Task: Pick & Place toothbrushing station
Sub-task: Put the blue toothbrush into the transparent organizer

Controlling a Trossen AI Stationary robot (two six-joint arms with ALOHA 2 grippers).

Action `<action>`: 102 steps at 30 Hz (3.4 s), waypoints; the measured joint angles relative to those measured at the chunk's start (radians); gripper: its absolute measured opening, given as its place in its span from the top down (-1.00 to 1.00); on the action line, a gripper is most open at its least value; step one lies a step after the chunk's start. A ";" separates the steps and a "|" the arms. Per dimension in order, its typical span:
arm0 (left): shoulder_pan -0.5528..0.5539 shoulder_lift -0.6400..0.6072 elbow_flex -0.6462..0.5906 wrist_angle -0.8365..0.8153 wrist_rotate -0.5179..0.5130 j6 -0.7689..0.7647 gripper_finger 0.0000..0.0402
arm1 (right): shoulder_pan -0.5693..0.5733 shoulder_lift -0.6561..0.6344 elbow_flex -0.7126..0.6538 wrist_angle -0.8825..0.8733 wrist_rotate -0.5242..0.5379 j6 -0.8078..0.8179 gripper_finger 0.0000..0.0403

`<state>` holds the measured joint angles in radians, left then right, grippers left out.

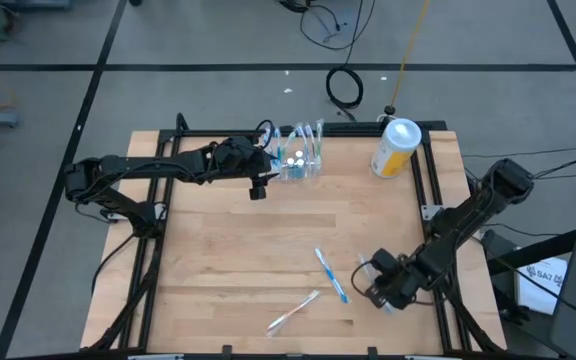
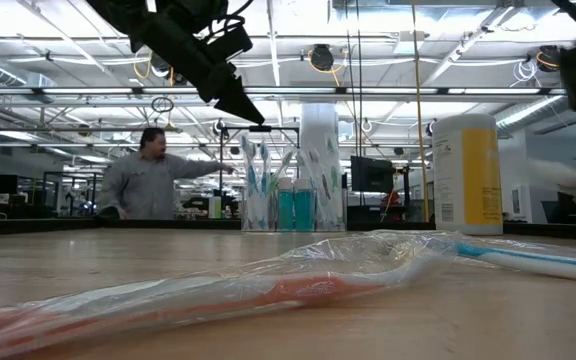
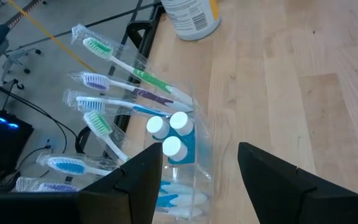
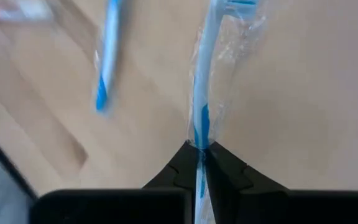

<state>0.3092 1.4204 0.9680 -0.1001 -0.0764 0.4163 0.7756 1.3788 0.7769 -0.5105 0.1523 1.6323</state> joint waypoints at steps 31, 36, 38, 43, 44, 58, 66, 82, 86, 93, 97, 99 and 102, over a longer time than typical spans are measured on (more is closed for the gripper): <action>-0.153 -0.028 0.000 -0.237 -0.514 -0.279 -0.08 | -0.628 -0.111 0.000 0.532 0.505 -1.493 0.91; -0.223 -0.062 -0.001 -0.282 -0.598 -0.318 -0.08 | -0.716 -0.111 0.001 0.676 0.498 -1.658 0.91; -0.251 -0.073 0.003 -0.266 -0.606 -0.323 -0.08 | -0.758 -0.111 0.001 0.726 0.470 -1.699 0.90; -0.304 -0.127 0.003 -0.297 -0.604 -0.413 -0.08 | -0.872 -0.111 -0.033 0.920 0.268 -1.757 0.90; -0.311 -0.144 0.002 -0.324 -0.601 -0.435 -0.08 | -0.894 -0.111 -0.051 0.965 0.229 -1.762 0.90; -0.335 -0.252 0.000 -0.366 -0.466 -0.557 -0.08 | -1.100 -0.091 -0.256 1.426 0.101 -1.776 0.90; -0.334 -0.208 0.000 -0.363 -0.464 -0.599 -0.08 | -1.154 0.016 -0.253 1.478 0.073 -1.781 0.91; -0.334 -0.195 0.000 -0.369 -0.464 -0.625 -0.08 | -1.224 0.174 -0.251 1.617 -0.023 -1.671 0.92; -0.334 -0.195 0.000 -0.370 -0.464 -0.625 -0.08 | -1.224 0.174 -0.251 1.584 -0.024 -1.670 0.92; -0.334 -0.195 0.000 -0.370 -0.464 -0.626 -0.08 | -1.224 0.173 -0.249 1.479 -0.023 -1.651 0.91; -0.334 -0.195 0.000 -0.371 -0.464 -0.626 -0.08 | -1.224 0.174 -0.249 1.447 -0.022 -1.641 0.90; -0.334 -0.195 0.000 -0.371 -0.464 -0.626 -0.08 | -1.224 0.174 -0.249 1.447 -0.022 -1.642 0.90; -0.334 -0.195 0.000 -0.371 -0.464 -0.626 -0.08 | -1.224 0.174 -0.249 1.447 -0.023 -1.649 0.90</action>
<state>-0.0248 1.2255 0.9680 -0.4709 -0.5400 -0.2092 -0.4484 1.5528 0.5278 0.9363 0.1295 -0.0165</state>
